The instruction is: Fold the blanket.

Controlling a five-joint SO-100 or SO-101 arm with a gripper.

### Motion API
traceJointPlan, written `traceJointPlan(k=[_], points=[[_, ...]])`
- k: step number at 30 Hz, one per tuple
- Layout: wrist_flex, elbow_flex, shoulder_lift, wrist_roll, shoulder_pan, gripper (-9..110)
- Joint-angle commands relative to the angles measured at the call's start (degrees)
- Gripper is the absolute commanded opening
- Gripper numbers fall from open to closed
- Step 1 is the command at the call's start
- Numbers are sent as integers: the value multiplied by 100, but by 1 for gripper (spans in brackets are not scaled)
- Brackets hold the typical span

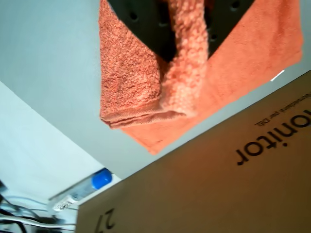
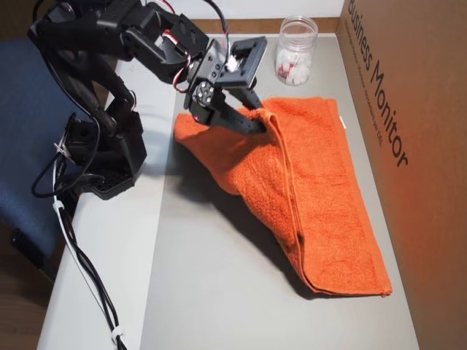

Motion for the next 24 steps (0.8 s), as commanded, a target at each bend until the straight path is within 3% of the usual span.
traceJointPlan(k=[1,17,24], points=[[-97,-606,-237,-44,-149,0],[-97,-2092,-1591,-70,-976,0],[-97,-2232,-1846,-580,-1468,0]])
